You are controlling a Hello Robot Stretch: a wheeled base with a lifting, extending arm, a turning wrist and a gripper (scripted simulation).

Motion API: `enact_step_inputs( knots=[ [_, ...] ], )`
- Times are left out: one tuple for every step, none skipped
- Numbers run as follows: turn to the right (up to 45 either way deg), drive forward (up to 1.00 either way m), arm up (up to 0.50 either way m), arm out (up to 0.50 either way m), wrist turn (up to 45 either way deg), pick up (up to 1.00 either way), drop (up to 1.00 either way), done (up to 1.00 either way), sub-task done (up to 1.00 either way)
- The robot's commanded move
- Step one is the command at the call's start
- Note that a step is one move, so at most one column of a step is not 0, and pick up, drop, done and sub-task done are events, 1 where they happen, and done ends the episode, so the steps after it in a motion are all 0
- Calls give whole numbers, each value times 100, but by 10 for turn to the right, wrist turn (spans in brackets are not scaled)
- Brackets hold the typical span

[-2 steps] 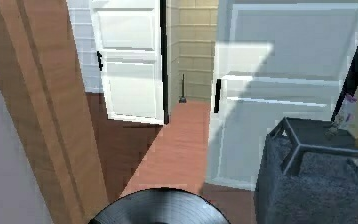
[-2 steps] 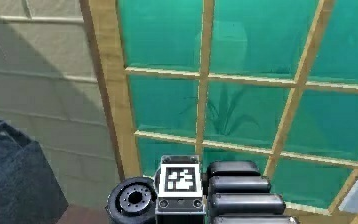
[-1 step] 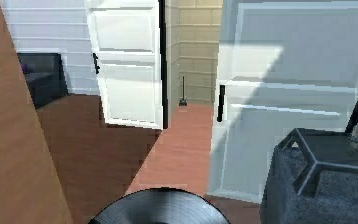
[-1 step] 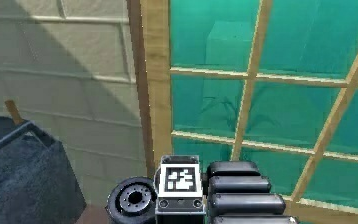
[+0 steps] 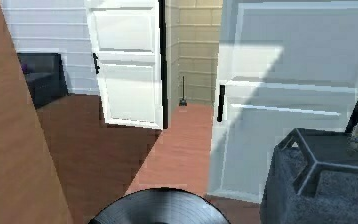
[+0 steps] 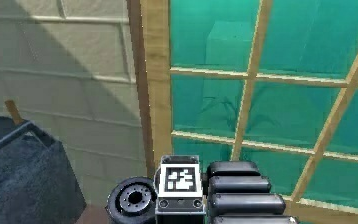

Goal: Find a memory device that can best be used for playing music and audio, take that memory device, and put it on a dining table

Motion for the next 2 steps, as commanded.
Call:
enact_step_inputs(
  knots=[
    [450,0,0,0,0,0,0,0,0],
    [120,0,0,0,0,0,0,0,0]
  ],
)
